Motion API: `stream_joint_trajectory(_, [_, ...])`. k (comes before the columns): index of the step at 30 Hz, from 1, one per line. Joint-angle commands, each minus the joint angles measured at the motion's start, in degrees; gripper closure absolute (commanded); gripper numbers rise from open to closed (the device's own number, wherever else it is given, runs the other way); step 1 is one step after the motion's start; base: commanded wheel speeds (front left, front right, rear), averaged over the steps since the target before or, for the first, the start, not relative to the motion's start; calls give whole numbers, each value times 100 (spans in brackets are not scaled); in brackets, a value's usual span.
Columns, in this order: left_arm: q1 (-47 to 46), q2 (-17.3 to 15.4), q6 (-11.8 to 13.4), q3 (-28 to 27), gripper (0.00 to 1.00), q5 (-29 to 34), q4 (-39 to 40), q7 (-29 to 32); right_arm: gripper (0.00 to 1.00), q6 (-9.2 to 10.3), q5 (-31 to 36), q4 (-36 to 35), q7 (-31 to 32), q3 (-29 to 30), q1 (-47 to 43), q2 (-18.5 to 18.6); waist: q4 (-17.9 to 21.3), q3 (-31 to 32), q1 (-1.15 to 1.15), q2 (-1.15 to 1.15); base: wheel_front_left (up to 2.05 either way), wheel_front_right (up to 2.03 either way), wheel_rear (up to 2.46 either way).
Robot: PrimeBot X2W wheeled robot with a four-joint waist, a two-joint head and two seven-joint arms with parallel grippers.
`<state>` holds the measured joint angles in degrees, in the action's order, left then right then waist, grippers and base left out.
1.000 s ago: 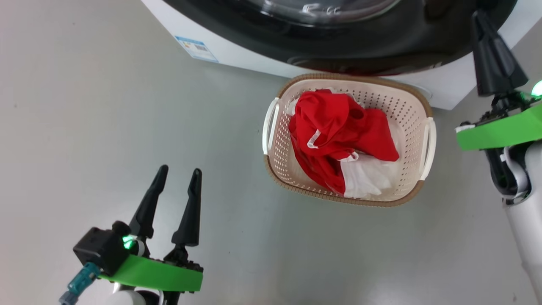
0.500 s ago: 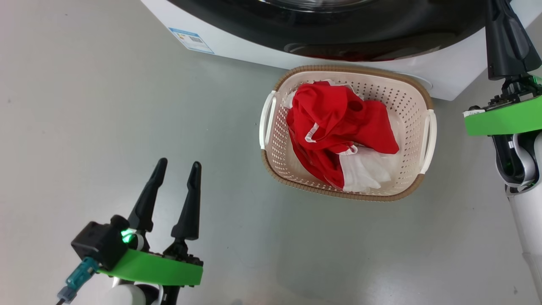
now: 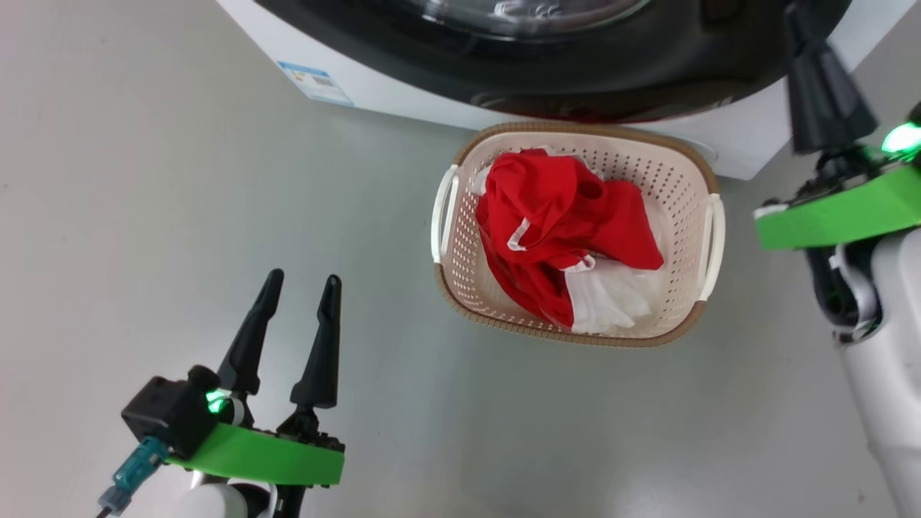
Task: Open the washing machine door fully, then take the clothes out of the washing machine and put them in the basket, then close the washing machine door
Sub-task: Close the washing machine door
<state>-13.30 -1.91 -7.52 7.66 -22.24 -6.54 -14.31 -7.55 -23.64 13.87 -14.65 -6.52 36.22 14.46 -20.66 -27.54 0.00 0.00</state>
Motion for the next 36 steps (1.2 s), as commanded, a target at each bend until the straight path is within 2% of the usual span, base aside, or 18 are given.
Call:
stream_joint_trajectory(1, [30,-97,3,-214,0,59,87,-69,68,6,30,-129,-35,-156,-236,-48,65,101,0,0,0,0,0])
stream_joint_trajectory(3, [56,-97,3,-225,0,101,74,-69,51,6,25,-130,-35,-221,-381,-70,108,187,0,0,0,0,0])
stream_joint_trajectory(5, [91,-97,3,-246,0,148,57,-69,9,6,17,-133,-35,-275,-541,-101,159,285,0,0,0,0,0])
stream_joint_trajectory(6, [110,-97,3,-262,0,172,47,-69,0,6,13,-135,-35,-309,-623,-115,188,335,0,0,0,0,0])
stream_joint_trajectory(16, [348,-97,3,-395,0,416,-46,-69,0,6,-52,-166,-35,-405,-1418,-254,483,870,0,0,0,0,0])
stream_joint_trajectory(23, [526,-105,3,-462,0,594,-96,-69,0,6,-61,-199,-35,-257,-2082,-405,718,1226,0,0,0,0,0])
stream_joint_trajectory(36, [894,-343,3,-529,0,546,-96,-69,0,6,-44,-260,-35,131,-3074,-540,1205,1814,0,0,0,0,0])
